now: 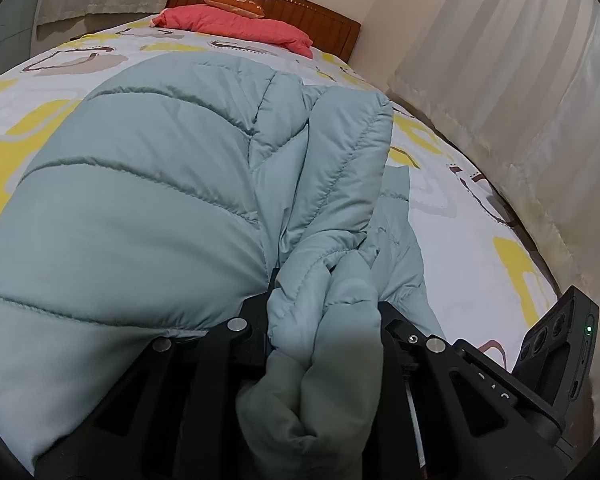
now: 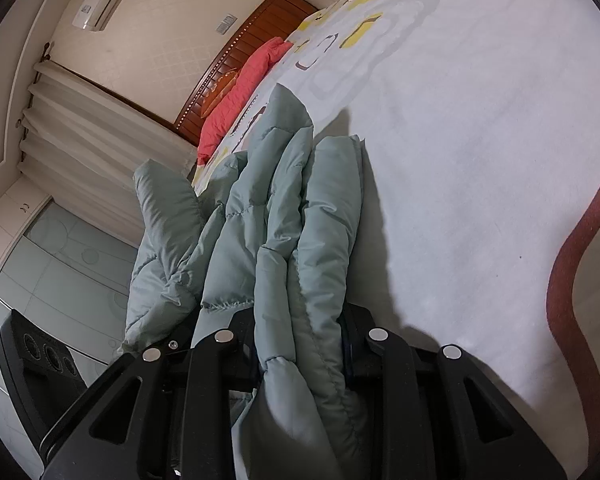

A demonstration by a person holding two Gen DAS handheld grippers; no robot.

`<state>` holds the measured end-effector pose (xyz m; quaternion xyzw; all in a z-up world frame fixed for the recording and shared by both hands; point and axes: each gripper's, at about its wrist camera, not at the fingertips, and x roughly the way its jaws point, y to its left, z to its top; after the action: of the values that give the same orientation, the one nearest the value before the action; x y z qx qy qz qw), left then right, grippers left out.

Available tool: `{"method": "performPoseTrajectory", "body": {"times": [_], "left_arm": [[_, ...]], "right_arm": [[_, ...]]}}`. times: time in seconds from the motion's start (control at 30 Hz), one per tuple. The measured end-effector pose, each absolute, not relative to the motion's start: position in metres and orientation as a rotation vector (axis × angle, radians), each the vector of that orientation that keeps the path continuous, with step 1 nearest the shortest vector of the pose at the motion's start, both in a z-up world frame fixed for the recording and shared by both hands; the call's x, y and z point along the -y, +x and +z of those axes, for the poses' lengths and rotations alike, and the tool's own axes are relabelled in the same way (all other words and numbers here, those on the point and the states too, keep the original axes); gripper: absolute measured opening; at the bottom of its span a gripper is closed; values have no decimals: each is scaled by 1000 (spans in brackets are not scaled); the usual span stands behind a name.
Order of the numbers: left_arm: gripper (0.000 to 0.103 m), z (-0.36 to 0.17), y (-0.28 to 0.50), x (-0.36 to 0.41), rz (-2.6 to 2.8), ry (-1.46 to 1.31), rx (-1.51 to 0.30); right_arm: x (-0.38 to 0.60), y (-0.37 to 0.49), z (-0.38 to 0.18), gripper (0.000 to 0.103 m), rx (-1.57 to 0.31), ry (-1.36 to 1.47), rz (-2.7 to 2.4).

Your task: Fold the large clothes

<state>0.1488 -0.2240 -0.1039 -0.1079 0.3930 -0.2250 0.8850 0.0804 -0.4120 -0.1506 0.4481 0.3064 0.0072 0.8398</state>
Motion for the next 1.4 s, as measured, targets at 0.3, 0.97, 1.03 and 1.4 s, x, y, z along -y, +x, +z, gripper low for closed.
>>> {"method": "performPoseTrajectory", "body": {"times": [0.3, 0.97, 1.03, 1.4], "left_arm": [[61, -84, 131, 215, -537, -263, -789], [78, -74, 170, 48, -334, -825, -796], [78, -88, 179, 42, -319, -877, -827], [78, -121, 189, 44, -329, -929, -904]], "right_arm": [[420, 77, -144, 48, -661, 977, 19], [392, 105, -77, 63, -631, 895, 83], [386, 122, -84, 63, -663, 892, 95], [370, 152, -97, 43, -733, 837, 99]]}}
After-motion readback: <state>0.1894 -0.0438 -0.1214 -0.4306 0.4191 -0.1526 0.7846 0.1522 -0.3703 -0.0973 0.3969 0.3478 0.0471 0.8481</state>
